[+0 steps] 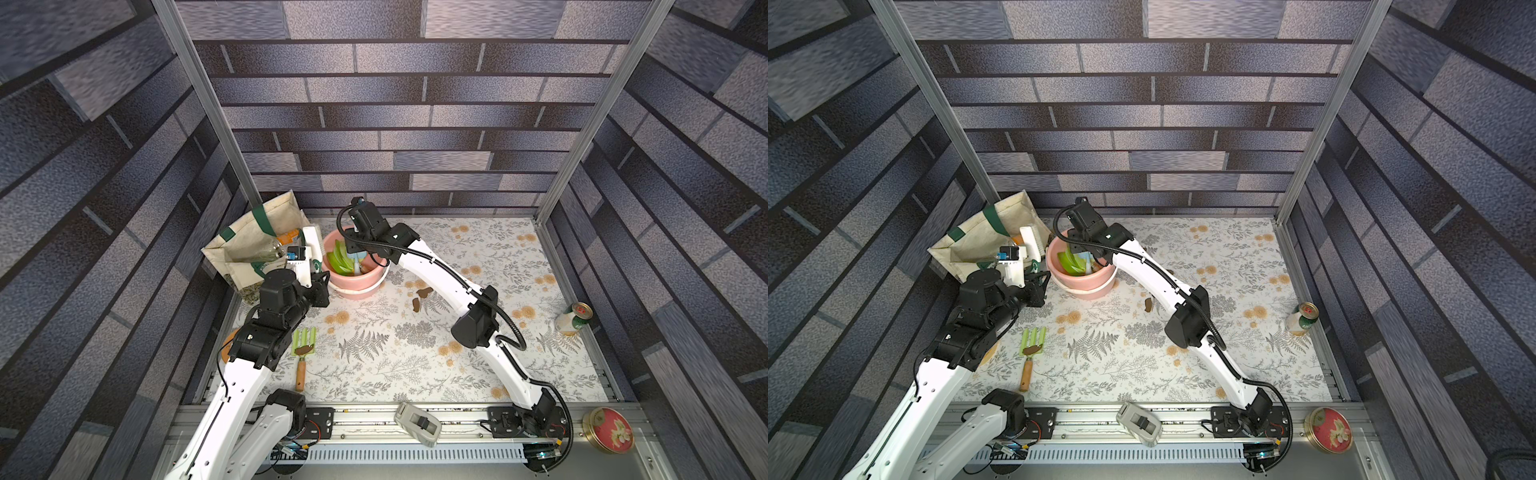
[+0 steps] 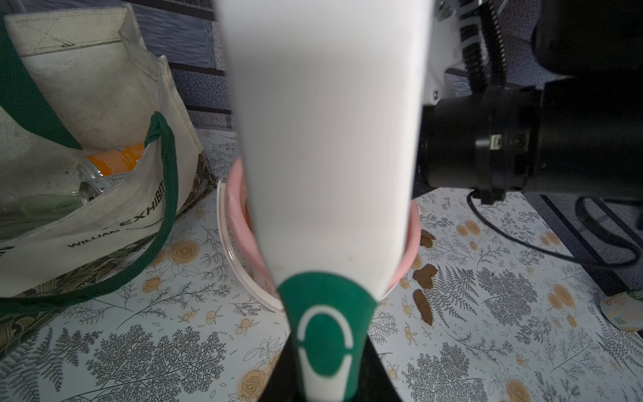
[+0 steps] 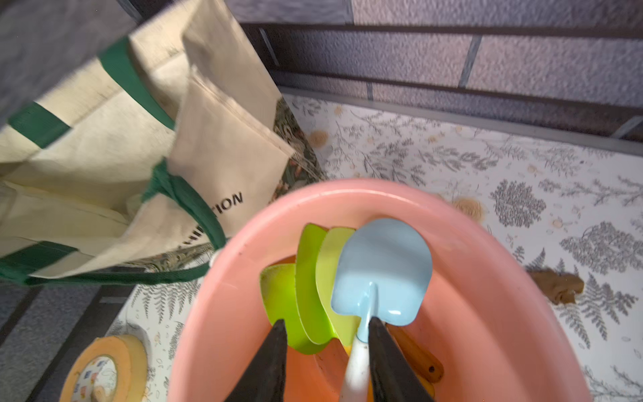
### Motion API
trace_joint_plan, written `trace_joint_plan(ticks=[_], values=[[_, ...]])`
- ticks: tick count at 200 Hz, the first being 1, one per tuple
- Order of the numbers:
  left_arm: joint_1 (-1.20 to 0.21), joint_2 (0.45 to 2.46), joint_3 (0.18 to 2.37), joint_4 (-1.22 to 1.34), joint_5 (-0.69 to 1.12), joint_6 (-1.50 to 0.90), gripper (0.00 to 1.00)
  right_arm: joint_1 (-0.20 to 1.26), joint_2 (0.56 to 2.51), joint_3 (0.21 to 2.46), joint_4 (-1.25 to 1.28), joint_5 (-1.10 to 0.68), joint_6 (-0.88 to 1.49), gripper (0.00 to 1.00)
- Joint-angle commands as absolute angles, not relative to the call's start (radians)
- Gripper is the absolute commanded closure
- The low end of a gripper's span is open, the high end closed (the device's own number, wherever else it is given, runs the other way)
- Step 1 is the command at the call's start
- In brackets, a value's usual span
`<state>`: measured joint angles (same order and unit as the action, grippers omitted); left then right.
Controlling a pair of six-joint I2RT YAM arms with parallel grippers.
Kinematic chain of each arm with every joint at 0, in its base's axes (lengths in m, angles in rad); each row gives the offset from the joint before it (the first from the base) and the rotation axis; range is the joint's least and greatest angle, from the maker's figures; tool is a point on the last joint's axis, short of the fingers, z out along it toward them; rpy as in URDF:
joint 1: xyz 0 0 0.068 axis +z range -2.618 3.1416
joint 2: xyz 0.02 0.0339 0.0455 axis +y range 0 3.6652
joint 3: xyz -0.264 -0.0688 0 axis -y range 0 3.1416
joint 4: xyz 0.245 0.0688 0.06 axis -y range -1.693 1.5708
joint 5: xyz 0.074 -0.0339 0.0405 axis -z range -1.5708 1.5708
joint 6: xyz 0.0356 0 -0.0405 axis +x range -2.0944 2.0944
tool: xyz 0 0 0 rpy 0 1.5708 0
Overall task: Brush the soil off the hand trowel and place it into the bucket
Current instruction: Place the hand trowel in the bucket, then adjust the brush.
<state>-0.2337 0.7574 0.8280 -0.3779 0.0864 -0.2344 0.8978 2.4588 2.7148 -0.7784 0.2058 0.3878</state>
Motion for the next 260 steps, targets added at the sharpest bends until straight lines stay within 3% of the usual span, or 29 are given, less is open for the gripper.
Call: trace_joint_plan(ticks=[1, 101, 140, 198, 260], values=[[-0.224, 0.736, 0.842, -0.408, 0.045, -0.261, 0.99, 0.917, 2.414, 2.737, -0.771, 0.224, 0.353, 0.6], [-0.204, 0.749, 0.854, -0.534, 0.035, -0.333, 0.99, 0.948, 2.246, 2.686, -0.806, 0.258, 0.284, 0.52], [-0.154, 0.772, 0.855, -0.657, -0.086, -0.421, 1.0, 0.949, 2.1, 2.456, -0.735, 0.273, 0.271, 0.5], [0.054, 0.696, 0.727, -0.688, -0.033, -0.582, 1.0, 0.95, 1.875, 2.076, -0.543, 0.338, 0.261, 0.35], [0.087, 0.703, 0.692, -0.713, -0.061, -0.599, 1.0, 0.949, 1.766, 1.844, -0.481, 0.34, 0.315, 0.34]])
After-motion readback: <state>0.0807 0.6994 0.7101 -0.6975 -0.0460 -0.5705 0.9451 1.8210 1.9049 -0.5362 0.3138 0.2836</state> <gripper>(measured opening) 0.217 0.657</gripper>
